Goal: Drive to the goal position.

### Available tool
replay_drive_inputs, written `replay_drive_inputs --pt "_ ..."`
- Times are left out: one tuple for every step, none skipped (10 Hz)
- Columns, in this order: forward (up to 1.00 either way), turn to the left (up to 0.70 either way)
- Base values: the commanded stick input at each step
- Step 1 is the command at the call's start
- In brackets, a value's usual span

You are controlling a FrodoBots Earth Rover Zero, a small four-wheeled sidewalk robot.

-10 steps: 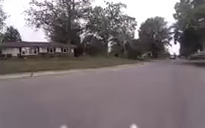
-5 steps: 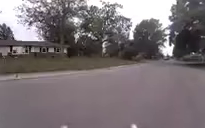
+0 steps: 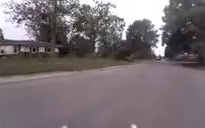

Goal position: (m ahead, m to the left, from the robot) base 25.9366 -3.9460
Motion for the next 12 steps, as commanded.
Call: replay_drive_inputs --pt "1.0 0.0" --pt "1.0 0.0" --pt "1.0 0.0" --pt "1.0 0.0" --pt "1.0 0.0" --pt "1.0 0.0" --pt "1.0 0.0" --pt "1.0 -0.39" --pt "1.0 -0.22" --pt "1.0 0.0" --pt "1.0 0.0" --pt "1.0 0.0"
